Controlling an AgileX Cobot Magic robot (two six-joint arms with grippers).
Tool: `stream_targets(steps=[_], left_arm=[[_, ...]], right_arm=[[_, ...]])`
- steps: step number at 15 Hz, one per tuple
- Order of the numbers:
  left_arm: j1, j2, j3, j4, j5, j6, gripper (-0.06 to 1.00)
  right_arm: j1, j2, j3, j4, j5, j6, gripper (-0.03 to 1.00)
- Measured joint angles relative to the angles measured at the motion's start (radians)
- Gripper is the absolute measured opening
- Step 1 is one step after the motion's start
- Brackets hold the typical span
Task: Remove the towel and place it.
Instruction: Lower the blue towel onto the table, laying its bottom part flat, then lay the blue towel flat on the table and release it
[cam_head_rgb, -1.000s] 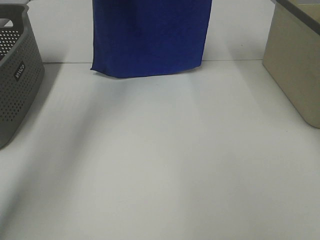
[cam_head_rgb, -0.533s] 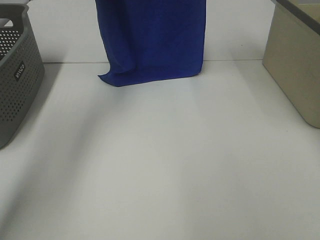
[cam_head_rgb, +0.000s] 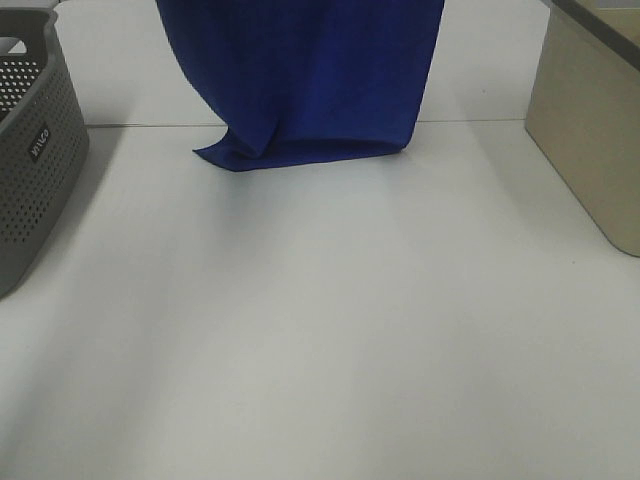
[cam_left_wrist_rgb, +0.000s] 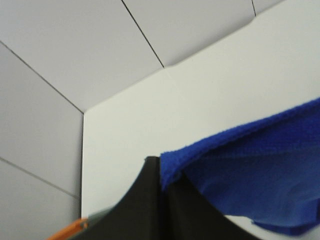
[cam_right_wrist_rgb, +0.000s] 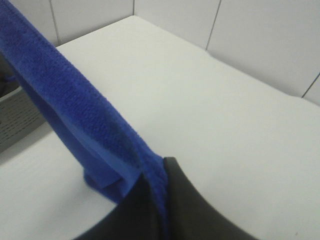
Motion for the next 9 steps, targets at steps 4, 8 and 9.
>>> stream_targets(steps=[4,8,9], left_arm=[[-0.002,-0.097,-0.001,-0.147,0.161,-0.008,0.0],[-0.002,-0.157,0.125,-0.22,0.161,-0.021,0.0],[-0.002,-0.189,0.235,-0.232,0.163,-0.023,0.0]], right_arm=[[0.001,-0.039,-0.003,0.03,0.218,0.054,0.02],[0.001,-0.049,0.014,0.03,0.226,0.136,0.02],[0.001,-0.079,0.074,0.033,0.226,0.155,0.02]])
